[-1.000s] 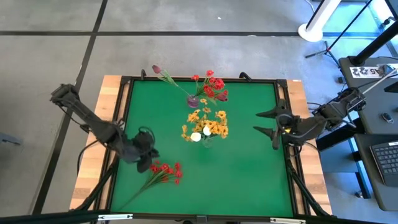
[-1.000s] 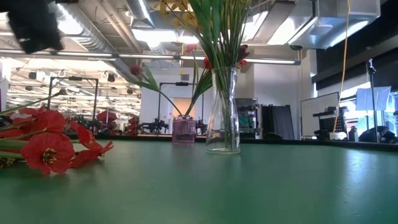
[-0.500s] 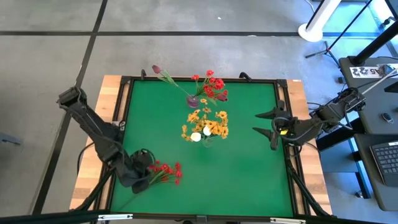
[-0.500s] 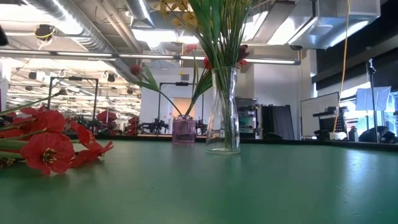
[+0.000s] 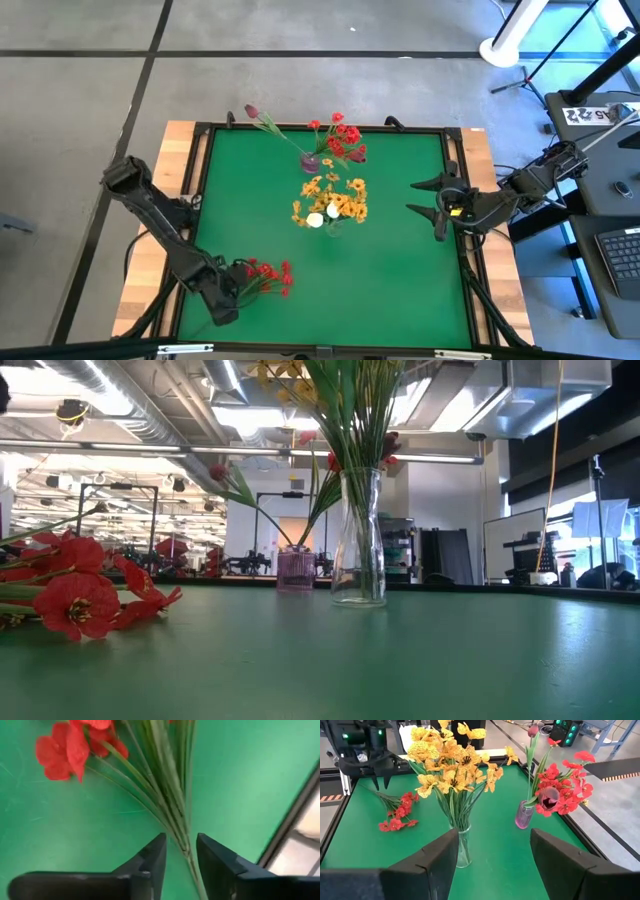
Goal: Sort flowers into vase by color
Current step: Put the red flowers into the purple vase
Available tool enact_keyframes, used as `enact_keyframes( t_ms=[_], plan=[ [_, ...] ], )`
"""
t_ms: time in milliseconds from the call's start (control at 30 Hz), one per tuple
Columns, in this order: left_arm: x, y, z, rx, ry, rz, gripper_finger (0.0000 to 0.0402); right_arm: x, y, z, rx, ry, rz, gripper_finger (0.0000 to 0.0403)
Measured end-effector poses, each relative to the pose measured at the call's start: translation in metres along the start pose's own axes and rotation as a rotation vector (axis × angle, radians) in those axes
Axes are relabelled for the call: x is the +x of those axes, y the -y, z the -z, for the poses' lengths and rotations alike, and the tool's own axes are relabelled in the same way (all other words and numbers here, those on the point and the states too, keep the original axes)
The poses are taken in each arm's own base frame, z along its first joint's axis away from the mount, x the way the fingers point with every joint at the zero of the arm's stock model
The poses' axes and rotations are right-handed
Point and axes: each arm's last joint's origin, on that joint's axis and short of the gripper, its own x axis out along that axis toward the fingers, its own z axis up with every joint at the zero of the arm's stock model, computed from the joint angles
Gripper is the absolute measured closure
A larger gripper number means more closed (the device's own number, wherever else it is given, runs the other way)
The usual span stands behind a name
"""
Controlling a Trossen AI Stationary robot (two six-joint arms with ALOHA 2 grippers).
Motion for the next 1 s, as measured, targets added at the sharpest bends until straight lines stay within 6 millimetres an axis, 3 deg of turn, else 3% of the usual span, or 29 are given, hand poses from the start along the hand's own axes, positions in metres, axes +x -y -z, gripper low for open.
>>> enact_keyframes(
  t_ms=[333,533,800,1000],
  plan=[
    [0.019,0.002,-0.009,-0.038,-0.001,-0.024,0.0200,0.001,-0.001,0.000,-0.001,-0.005,0.003,0.0157],
    [0.037,0.001,-0.014,-0.086,-0.032,-0.073,0.0175,0.001,-0.001,0.000,0.007,-0.005,0.003,0.0157],
    [0.046,-0.005,-0.022,-0.122,-0.051,-0.145,0.0210,0.002,-0.002,0.001,0.007,-0.010,0.004,0.0157],
    [0.045,-0.014,-0.031,-0.147,-0.065,-0.185,0.0294,0.002,-0.002,0.001,0.007,-0.010,0.005,0.0157]
  ],
)
